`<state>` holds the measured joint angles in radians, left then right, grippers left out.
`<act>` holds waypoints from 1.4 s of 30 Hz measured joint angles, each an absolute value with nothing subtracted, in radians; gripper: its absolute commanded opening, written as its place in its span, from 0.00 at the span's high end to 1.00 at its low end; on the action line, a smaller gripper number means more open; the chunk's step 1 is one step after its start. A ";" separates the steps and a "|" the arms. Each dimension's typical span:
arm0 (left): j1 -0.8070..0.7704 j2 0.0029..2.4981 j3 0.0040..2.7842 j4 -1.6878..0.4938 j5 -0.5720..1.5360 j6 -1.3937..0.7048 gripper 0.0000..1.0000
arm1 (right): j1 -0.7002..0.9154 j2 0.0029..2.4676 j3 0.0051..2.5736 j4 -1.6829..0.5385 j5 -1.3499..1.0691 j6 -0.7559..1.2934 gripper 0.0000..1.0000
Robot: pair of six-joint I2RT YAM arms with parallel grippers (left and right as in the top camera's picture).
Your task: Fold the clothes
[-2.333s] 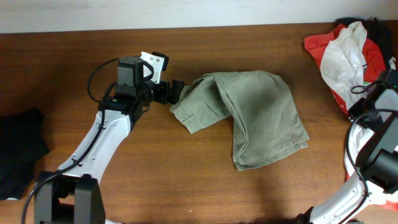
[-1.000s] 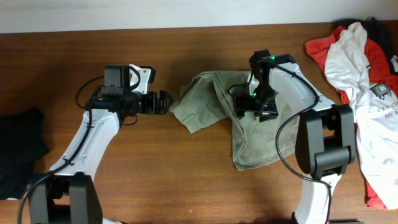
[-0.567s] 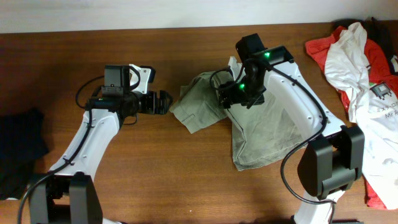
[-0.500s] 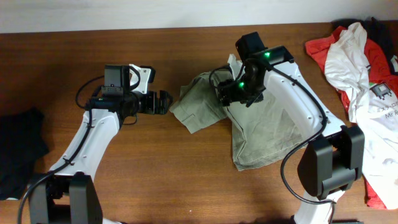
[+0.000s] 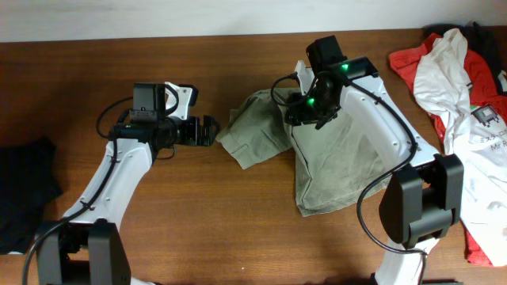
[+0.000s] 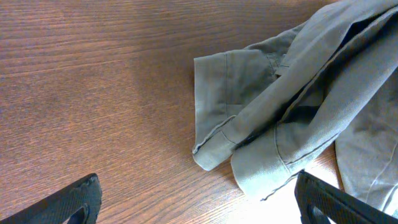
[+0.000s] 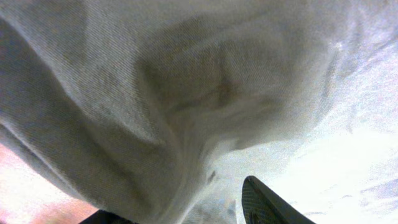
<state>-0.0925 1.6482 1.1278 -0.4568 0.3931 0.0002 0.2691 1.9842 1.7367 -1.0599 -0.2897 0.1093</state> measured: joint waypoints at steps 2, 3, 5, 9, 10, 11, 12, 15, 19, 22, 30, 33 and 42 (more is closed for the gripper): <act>-0.093 1.648 1.128 -0.457 0.393 0.000 0.01 | 0.269 1.988 1.780 -1.076 -0.289 0.108 0.62; -0.093 1.648 1.128 -0.457 0.393 0.000 0.01 | 0.269 1.991 1.815 -1.098 -0.289 0.104 0.62; -0.093 1.648 1.128 -0.457 0.393 0.000 0.01 | 0.269 1.991 1.869 -1.113 -0.289 0.108 0.63; -0.093 1.648 1.128 -0.458 0.393 0.000 0.01 | 0.269 1.991 1.851 -1.113 -0.288 0.107 0.66; -0.093 1.648 1.128 -0.457 0.393 0.000 0.01 | 0.269 1.991 1.851 -1.107 -0.287 0.108 0.65; -0.093 1.648 1.128 -0.458 0.393 0.000 0.01 | 0.269 1.991 1.851 -1.106 -0.286 0.108 0.65; -0.093 1.648 1.128 -0.457 0.393 0.000 0.01 | 0.269 1.991 1.851 -1.106 -0.286 0.108 0.65; -0.093 1.648 1.128 -0.458 0.393 0.000 0.01 | 0.278 2.000 1.849 -1.094 -0.286 0.109 0.65; -0.093 1.648 1.128 -0.458 0.393 0.000 0.01 | 0.315 2.040 1.847 -1.092 -0.286 0.109 0.64; -0.093 1.648 1.128 -0.459 0.393 0.000 0.01 | 0.320 2.050 1.844 -1.091 -0.286 0.123 0.52; -0.093 1.648 1.128 -0.464 0.393 0.000 0.01 | 0.355 2.061 1.700 -0.982 -0.286 0.166 0.96; -0.093 1.648 1.128 -0.464 0.393 0.000 0.01 | 0.354 2.061 1.700 -0.959 -0.278 0.181 0.96; -0.093 1.648 1.128 -0.467 0.393 0.000 0.01 | 0.267 2.020 2.066 -1.282 -0.007 0.179 0.96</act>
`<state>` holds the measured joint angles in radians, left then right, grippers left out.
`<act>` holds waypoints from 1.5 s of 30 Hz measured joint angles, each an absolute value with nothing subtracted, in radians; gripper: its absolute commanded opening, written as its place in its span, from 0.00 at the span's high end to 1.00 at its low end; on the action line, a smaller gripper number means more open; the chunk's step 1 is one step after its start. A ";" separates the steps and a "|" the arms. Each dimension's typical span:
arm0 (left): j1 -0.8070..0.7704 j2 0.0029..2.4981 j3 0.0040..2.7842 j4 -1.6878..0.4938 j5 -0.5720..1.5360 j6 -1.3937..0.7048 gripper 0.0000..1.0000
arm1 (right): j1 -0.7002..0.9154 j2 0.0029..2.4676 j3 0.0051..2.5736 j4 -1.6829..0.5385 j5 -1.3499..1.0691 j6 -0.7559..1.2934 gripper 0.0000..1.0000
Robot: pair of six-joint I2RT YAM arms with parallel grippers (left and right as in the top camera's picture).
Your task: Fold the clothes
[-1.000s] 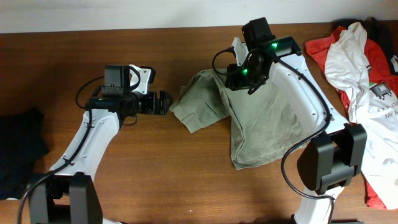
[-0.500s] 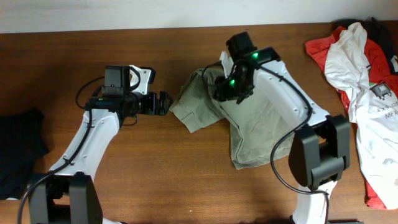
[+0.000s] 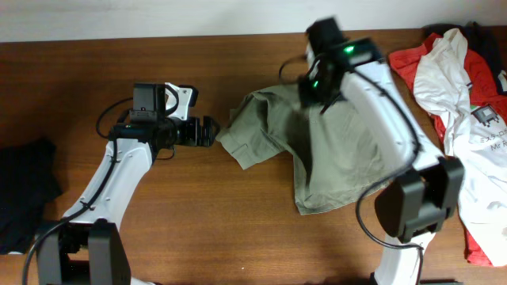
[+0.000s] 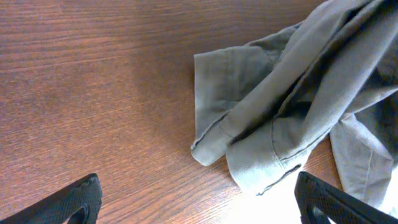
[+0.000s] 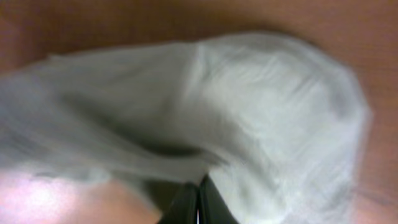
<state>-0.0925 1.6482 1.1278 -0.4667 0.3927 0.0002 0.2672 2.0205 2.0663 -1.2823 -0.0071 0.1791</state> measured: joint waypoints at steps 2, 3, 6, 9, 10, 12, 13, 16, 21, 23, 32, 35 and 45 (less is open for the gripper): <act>-0.093 1.648 1.128 -0.467 0.393 0.000 0.01 | 0.255 1.988 2.295 -1.365 0.015 0.175 0.96; -0.093 1.648 1.128 -0.467 0.393 0.000 0.01 | 0.252 1.976 2.387 -1.392 0.020 0.173 0.96; -0.093 1.648 1.128 -0.463 0.393 0.000 0.01 | 0.250 1.937 2.652 -1.473 0.012 0.157 0.96; -0.093 1.649 1.128 -0.369 0.417 -0.047 0.01 | 0.250 1.934 2.697 -1.504 -0.004 0.154 0.96; -0.092 1.649 1.129 -0.347 0.447 -0.076 0.01 | 0.250 1.941 2.696 -1.519 -0.011 0.154 0.96; -0.093 1.649 1.130 -0.286 0.556 -0.156 0.01 | 0.250 1.957 2.671 -1.520 -0.031 0.153 0.96; -0.093 1.649 1.130 -0.271 0.594 -0.181 0.01 | 0.250 1.970 2.652 -1.514 -0.037 0.153 0.96; -0.093 1.649 1.130 -0.242 0.731 -0.251 0.01 | 0.250 2.058 2.574 -1.480 -0.051 0.154 0.96; -0.159 1.650 1.130 -0.244 0.796 -0.281 0.01 | 0.284 2.184 2.549 -1.404 -0.101 0.157 0.96; -0.210 1.662 1.131 -0.264 0.755 -0.264 0.01 | 0.323 2.188 2.549 -1.387 -0.110 0.157 0.96; -0.234 1.802 1.131 -0.281 0.682 -0.192 0.07 | 0.369 2.188 2.551 -1.216 -0.173 0.196 0.96; -0.274 1.858 1.132 -0.298 0.627 -0.086 0.17 | 0.369 2.188 2.551 -1.199 -0.186 0.211 0.96; -0.354 1.870 1.132 -0.255 0.411 0.062 0.57 | 0.368 2.188 2.551 -1.173 -0.194 0.236 0.96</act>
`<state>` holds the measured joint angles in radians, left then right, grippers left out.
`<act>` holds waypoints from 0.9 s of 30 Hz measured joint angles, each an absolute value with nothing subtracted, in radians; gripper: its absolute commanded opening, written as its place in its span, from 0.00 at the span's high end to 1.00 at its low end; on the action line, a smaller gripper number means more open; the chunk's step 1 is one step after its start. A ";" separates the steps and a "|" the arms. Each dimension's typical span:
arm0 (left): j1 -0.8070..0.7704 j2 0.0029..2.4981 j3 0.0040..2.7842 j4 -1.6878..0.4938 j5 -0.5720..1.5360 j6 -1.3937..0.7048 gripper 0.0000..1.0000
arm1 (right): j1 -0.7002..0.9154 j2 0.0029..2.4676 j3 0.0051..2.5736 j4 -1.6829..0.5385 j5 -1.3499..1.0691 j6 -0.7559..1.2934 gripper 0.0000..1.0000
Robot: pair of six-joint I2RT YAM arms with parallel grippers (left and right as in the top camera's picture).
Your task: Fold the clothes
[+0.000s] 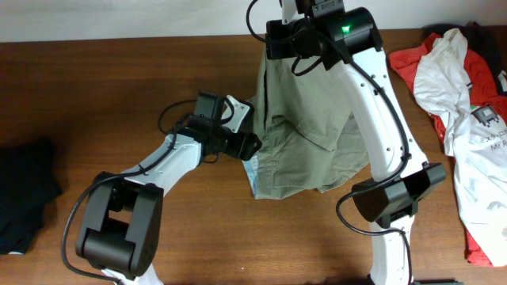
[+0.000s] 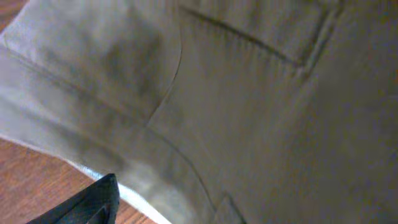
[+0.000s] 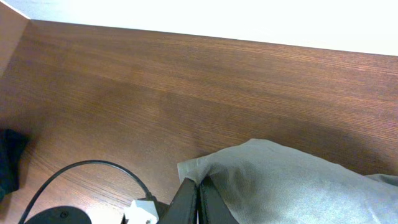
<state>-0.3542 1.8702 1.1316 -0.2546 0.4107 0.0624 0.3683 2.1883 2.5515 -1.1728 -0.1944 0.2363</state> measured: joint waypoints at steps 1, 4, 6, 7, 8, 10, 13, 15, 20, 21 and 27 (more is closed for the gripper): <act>-0.363 1.870 1.132 -0.230 0.402 0.068 0.87 | 0.368 2.188 2.551 -1.173 -0.198 0.236 0.96; -0.369 1.871 1.132 -0.208 0.382 0.072 1.00 | 0.368 2.188 2.551 -1.177 -0.210 0.237 0.96; -0.369 1.871 1.132 -0.203 0.324 0.072 1.00 | 0.368 2.188 2.551 -1.196 -0.213 0.236 0.96; -0.369 1.871 1.132 -0.197 0.257 0.072 1.00 | 0.368 2.188 2.551 -1.206 -0.213 0.236 0.96; -0.364 1.871 1.132 -0.191 0.174 0.071 1.00 | 0.368 2.188 2.551 -1.209 -0.215 0.237 0.96; -0.322 1.871 1.135 -0.191 0.048 0.070 1.00 | 0.368 2.188 2.551 -1.223 -0.220 0.236 0.96; -0.186 1.872 1.184 -0.191 -0.036 0.063 1.00 | 0.379 2.190 2.551 -1.249 -0.248 0.236 0.96; -0.112 1.872 1.231 -0.201 -0.042 0.063 1.00 | 0.390 2.195 2.551 -1.278 -0.265 0.236 0.75; -0.013 1.873 1.283 -0.252 -0.095 0.060 1.00 | 0.377 2.196 2.542 -1.469 -0.249 0.241 0.16; -0.012 1.873 1.283 -0.250 -0.103 0.060 1.00 | 0.377 2.196 2.535 -1.498 -0.249 0.239 0.30; -0.017 1.874 1.283 -0.254 -0.110 0.060 1.00 | 0.510 2.190 2.233 -1.361 -0.253 0.251 0.31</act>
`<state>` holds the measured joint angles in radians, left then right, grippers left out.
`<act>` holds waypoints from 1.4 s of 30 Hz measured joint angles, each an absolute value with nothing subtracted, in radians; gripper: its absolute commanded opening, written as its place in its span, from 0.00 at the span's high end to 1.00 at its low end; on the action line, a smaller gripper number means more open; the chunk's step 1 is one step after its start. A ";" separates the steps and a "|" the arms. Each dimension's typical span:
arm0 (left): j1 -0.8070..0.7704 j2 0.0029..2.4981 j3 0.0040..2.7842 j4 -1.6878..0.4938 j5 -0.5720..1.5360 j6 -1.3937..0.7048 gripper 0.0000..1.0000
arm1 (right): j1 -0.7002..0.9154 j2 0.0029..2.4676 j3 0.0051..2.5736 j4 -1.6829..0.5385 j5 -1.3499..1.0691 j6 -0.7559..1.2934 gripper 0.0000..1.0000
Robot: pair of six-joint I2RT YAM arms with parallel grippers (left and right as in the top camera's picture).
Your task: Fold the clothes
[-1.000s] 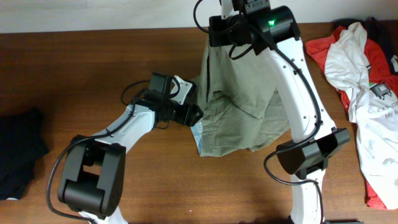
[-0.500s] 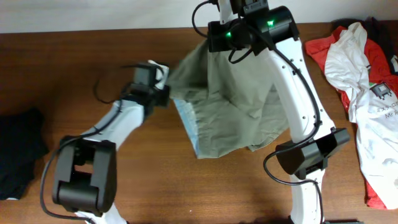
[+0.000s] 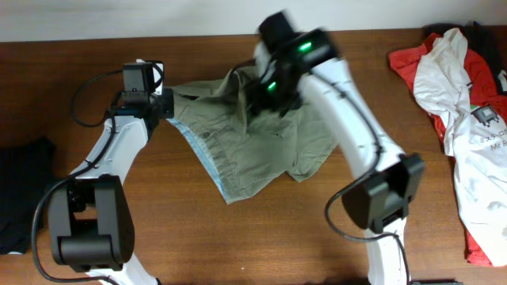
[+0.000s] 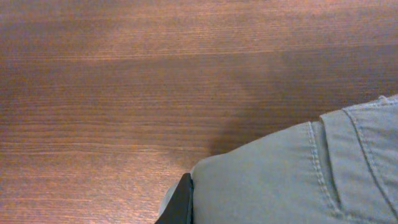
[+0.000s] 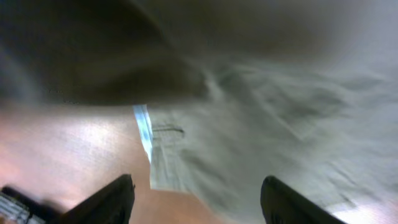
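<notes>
An olive-green garment (image 3: 261, 142) lies spread across the middle of the wooden table (image 3: 119, 229), with a pale blue inner edge along its left side. My left gripper (image 3: 162, 103) is shut on the garment's far-left corner; in the left wrist view the gripper (image 4: 186, 202) pinches the cloth (image 4: 298, 168) just above the wood. My right gripper (image 3: 265, 93) hovers over the garment's upper middle. The right wrist view is blurred, but the right gripper (image 5: 199, 202) stands open, its fingers (image 5: 115, 199) wide apart with only the cloth (image 5: 261, 124) far below.
A heap of red and white clothes (image 3: 459, 103) lies at the table's right end. A black garment (image 3: 24, 190) rests at the left edge. The wall runs along the table's back edge.
The right gripper held the garment up at the back of the table; now it is open and lower over it. The left gripper has taken a corner and moved far left; the garment lies spread.
First the garment lay crumpled, my left gripper open beside it and the right buried in the cloth. Then the right was shut on it and raised. Later it hung high at the back with the left against its lower part. Now it lies spread.
</notes>
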<state>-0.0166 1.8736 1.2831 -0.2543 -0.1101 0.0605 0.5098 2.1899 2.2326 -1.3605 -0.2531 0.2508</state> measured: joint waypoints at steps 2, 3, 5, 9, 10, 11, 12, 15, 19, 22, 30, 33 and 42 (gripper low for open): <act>-0.017 1.874 1.283 -0.266 -0.110 0.060 1.00 | 0.566 2.200 2.108 -1.282 -0.273 0.270 0.31; -0.017 1.874 1.283 -0.269 -0.110 0.061 1.00 | 0.569 2.200 2.066 -1.234 -0.293 0.278 0.31; -0.017 1.874 1.283 -0.271 -0.110 0.061 1.00 | 0.558 2.201 1.990 -1.176 -0.313 0.290 0.31; -0.017 1.874 1.283 -0.274 -0.110 0.061 1.00 | 0.545 2.202 1.910 -1.121 -0.304 0.314 0.30; -0.017 1.874 1.283 -0.274 -0.110 0.061 1.00 | 0.535 2.202 1.895 -1.081 -0.298 0.316 0.30; -0.017 1.874 1.283 -0.275 -0.110 0.061 1.00 | 0.527 2.202 1.875 -1.054 -0.293 0.319 0.30; -0.017 1.874 1.283 -0.276 -0.110 0.061 1.00 | 0.523 2.202 1.837 -0.984 -0.289 0.322 0.30; -0.017 1.874 1.283 -0.282 -0.110 0.061 1.00 | 0.519 2.203 1.742 -0.804 -0.286 0.341 0.30; -0.017 1.874 1.283 -0.284 -0.110 0.061 1.00 | 0.505 2.202 1.810 -0.849 -0.253 0.336 0.26; -0.017 1.874 1.283 -0.284 -0.110 0.061 1.00 | 0.481 2.191 1.940 -0.824 -0.217 0.326 0.20; -0.017 1.874 1.283 -0.287 -0.102 0.061 1.00 | 0.322 2.174 2.078 -0.974 -0.142 0.315 0.26; -0.017 1.874 1.285 -0.287 -0.102 0.061 1.00 | 0.283 2.172 2.088 -1.171 -0.116 0.286 0.24; -0.017 1.874 1.286 -0.297 -0.101 0.061 1.00 | 0.545 2.161 1.854 -1.044 -0.171 0.310 0.20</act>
<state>-0.0174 1.8740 1.2858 -0.2966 -0.1013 0.0608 0.5449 2.1612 1.8538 -1.0439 -0.1715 0.3099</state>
